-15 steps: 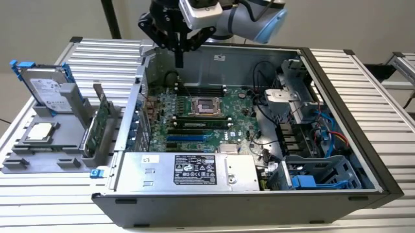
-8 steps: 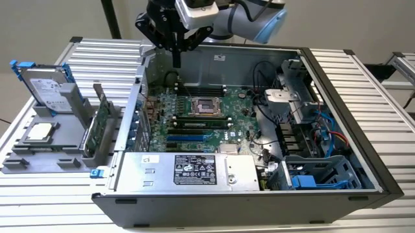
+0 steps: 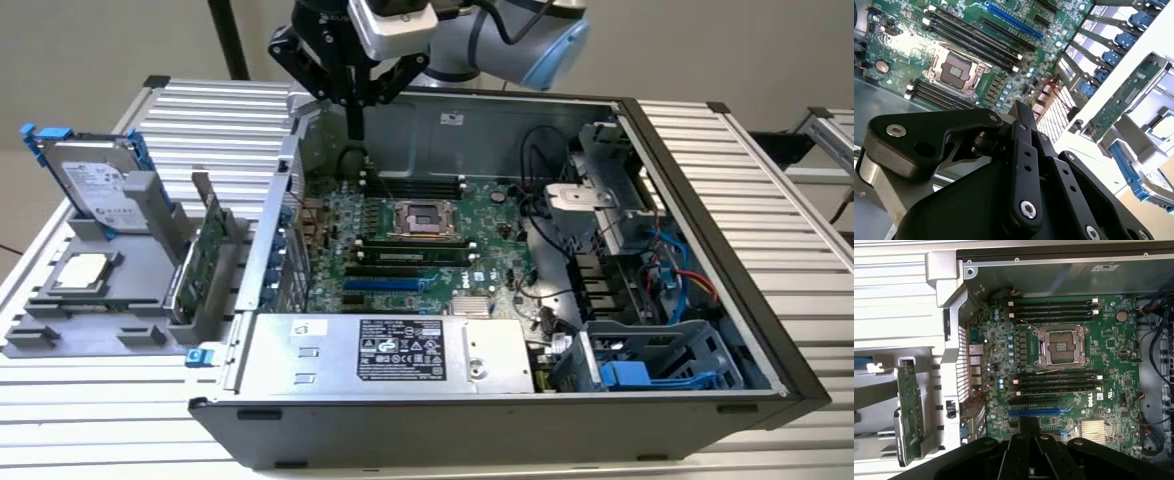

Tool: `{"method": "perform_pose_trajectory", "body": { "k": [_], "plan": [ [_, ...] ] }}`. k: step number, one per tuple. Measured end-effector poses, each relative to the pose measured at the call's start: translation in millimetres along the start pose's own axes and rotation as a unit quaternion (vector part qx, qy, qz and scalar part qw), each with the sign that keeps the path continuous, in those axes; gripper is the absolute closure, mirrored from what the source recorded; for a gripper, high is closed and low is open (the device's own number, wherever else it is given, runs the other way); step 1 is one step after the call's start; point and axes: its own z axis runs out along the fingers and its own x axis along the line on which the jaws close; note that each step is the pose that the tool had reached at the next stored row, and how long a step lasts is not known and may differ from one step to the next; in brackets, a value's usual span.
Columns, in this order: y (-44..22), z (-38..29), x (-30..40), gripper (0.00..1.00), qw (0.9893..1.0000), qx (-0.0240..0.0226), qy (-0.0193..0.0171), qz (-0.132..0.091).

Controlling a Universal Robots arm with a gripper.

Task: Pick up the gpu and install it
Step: 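Reach for the gpu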

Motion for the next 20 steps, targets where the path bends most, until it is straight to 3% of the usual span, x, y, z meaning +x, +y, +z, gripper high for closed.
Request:
{"method": "perform_pose_trajectory", "body": {
  "k": [20],
  "plan": [
    [-1.8, -0.5, 18.1, 1.0, 1.0, -0.0002, 0.0, 0.0]
  ]
}}
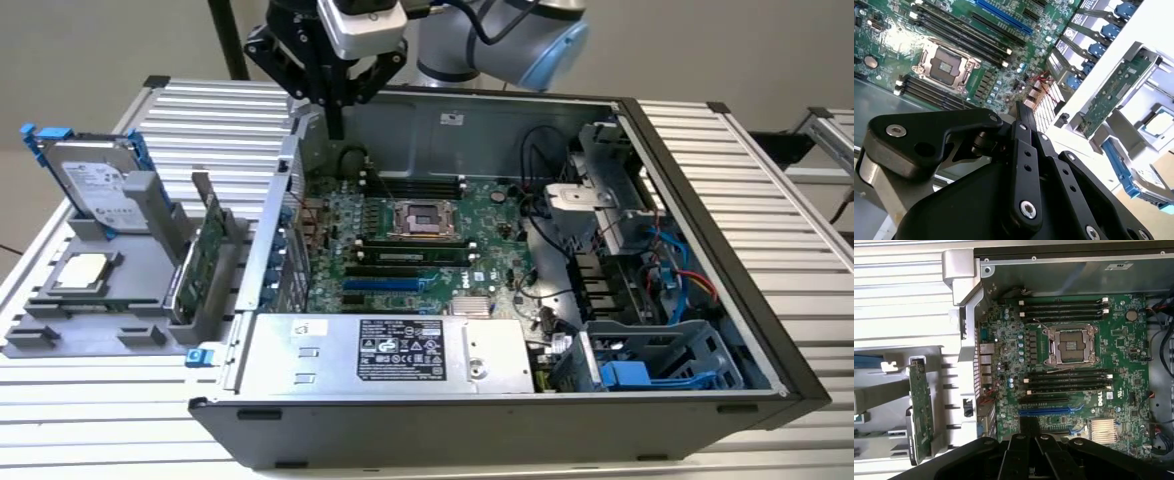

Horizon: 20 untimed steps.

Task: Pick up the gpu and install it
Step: 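Reach for the gpu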

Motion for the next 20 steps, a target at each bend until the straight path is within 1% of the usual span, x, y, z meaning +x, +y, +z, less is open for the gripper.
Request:
{"method": "perform_pose_trajectory", "body": {
  "k": [20],
  "plan": [
    [-1.5, -0.5, 19.6, 1.0, 1.0, -0.0001, 0.0, 0.0]
  ]
}}
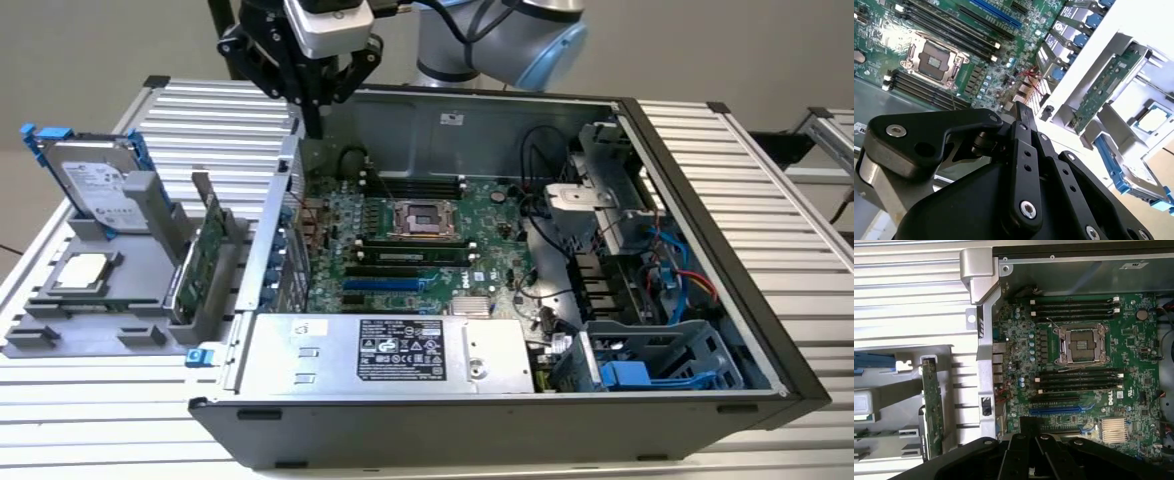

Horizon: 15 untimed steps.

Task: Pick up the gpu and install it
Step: 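Reach for the gpu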

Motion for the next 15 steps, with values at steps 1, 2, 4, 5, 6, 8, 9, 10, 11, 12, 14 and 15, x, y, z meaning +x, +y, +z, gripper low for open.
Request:
{"method": "perform_pose_trajectory", "body": {
  "k": [1, 2, 4, 5, 6, 8, 9, 10, 11, 12, 14, 15],
  "plan": [
    [-0.1, 0.0, 0.9, 1.0, 1.0, 0.0, 0.0, 0.0],
    [-0.1, 0.0, 1.9, 1.0, 1.0, 0.0, 0.0, 0.0],
    [-0.3, -0.1, 3.9, 1.0, 1.0, 0.0, 0.0, 0.0],
    [-0.4, -0.1, 5.0, 1.0, 1.0, 0.0, 0.0, 0.0],
    [-0.4, -0.2, 6.0, 1.0, 1.0, 0.0, 0.0, 0.0],
    [-0.6, -0.2, 7.9, 1.0, 1.0, 0.0, 0.0, 0.0],
    [-0.6, -0.2, 8.9, 1.0, 1.0, 0.0, 0.0, 0.0],
    [-0.7, -0.2, 9.9, 1.0, 1.0, 0.0, 0.0, 0.0],
    [-0.8, -0.3, 11.0, 1.0, 1.0, 0.0, 0.0, 0.0],
    [-0.8, -0.3, 12.0, 1.0, 1.0, 0.0, 0.0, 0.0],
    [-1.0, -0.3, 14.2, 1.0, 1.0, 0.0, 0.0, 0.0],
    [-1.1, -0.3, 15.2, 1.0, 1.0, 0.0, 0.0, 0.0]
  ]
}}
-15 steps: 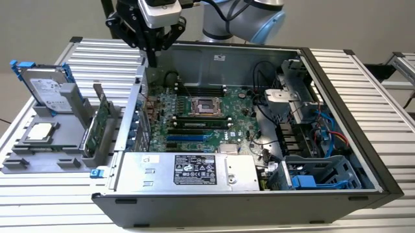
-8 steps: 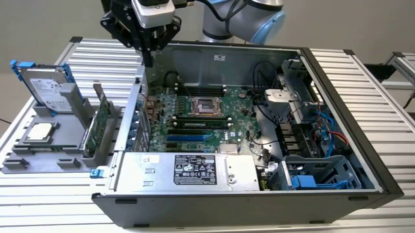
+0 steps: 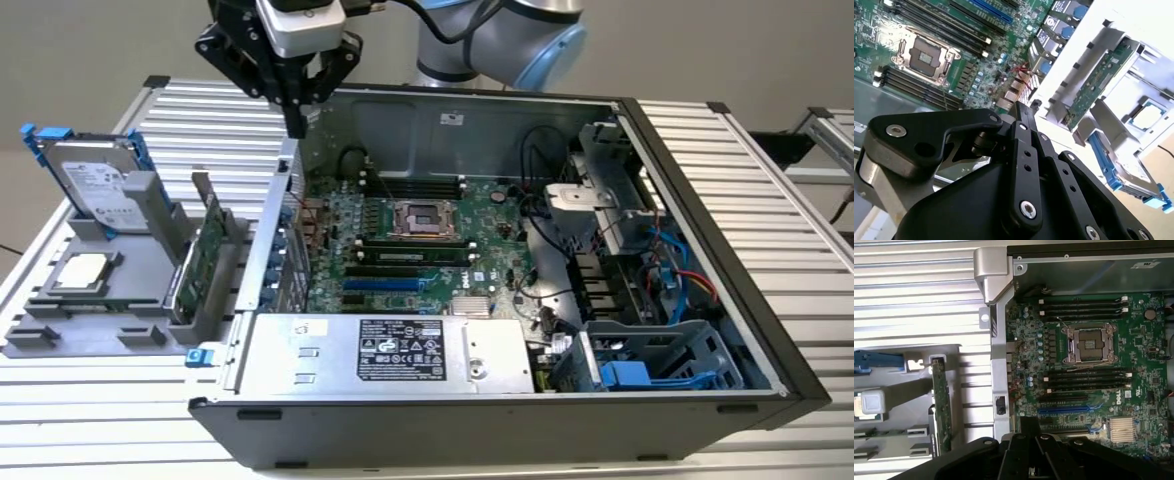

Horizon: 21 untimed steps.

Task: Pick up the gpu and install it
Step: 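Reach for the gpu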

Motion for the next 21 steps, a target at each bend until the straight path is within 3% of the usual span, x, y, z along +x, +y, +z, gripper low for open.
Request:
{"method": "perform_pose_trajectory", "body": {
  "k": [21],
  "plan": [
    [-1.5, -0.6, 22.2, 1.0, 1.0, 0.0, 0.0, 0.0]
  ]
}}
